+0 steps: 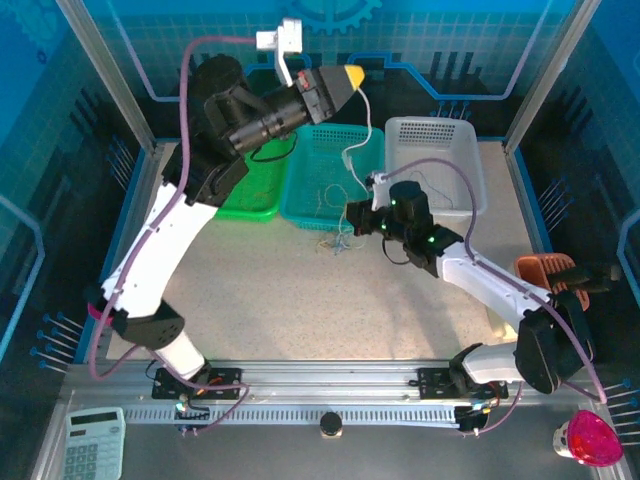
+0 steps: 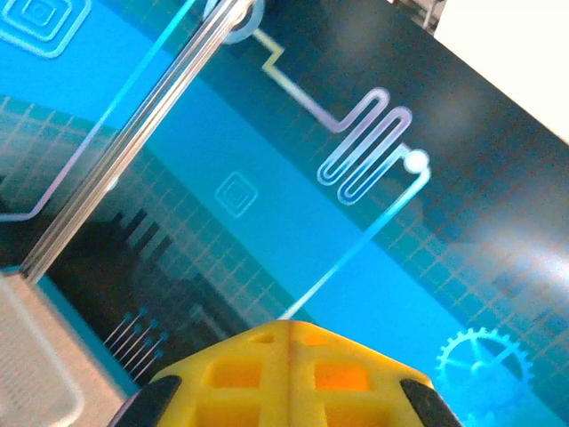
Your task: Untangle the cables
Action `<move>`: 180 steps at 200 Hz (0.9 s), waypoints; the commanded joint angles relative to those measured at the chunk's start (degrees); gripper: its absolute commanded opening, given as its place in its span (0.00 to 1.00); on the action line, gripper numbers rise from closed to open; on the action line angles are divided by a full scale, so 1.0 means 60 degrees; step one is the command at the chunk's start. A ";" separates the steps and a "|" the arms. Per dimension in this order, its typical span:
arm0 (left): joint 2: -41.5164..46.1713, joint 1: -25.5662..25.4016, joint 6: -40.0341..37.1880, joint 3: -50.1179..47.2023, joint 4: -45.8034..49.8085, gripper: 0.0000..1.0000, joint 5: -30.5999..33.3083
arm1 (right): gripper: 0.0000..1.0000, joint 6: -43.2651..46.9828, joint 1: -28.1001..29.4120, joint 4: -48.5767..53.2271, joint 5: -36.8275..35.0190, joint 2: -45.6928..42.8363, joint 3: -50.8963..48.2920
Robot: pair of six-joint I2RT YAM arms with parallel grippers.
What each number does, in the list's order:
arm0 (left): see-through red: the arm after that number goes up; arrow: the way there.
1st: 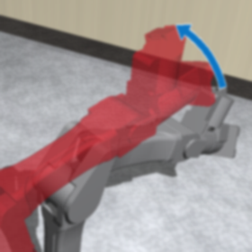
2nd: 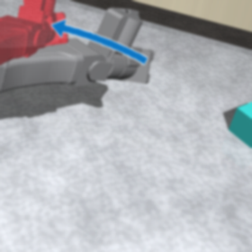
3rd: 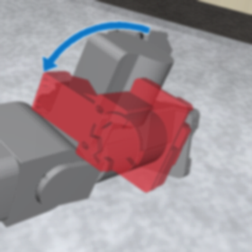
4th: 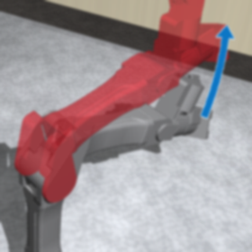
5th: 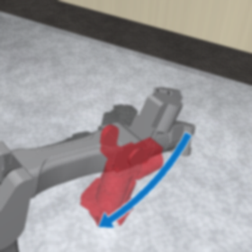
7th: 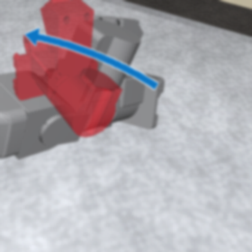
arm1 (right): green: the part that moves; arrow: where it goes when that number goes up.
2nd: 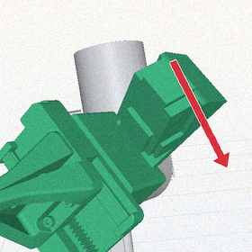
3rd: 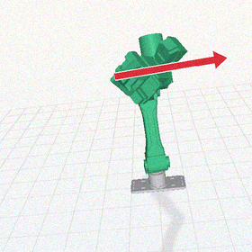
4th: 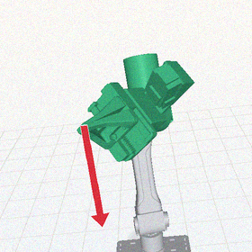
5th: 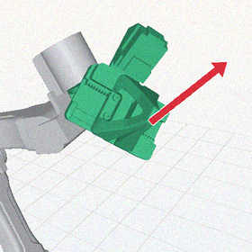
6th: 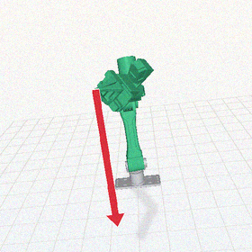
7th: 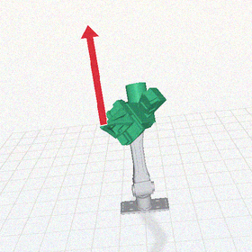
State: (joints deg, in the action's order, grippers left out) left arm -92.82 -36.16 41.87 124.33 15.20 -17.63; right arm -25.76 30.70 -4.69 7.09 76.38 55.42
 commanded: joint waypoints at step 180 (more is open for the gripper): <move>0.3707 0.0626 -0.1295 -0.6960 -0.2368 0.00 0.2221 | 0.00 0.0834 -0.0055 0.0964 0.0978 -0.0594 0.3004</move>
State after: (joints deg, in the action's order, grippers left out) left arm -71.72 -32.77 35.55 84.31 3.25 -5.45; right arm -25.43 30.70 -0.86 15.79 69.71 74.67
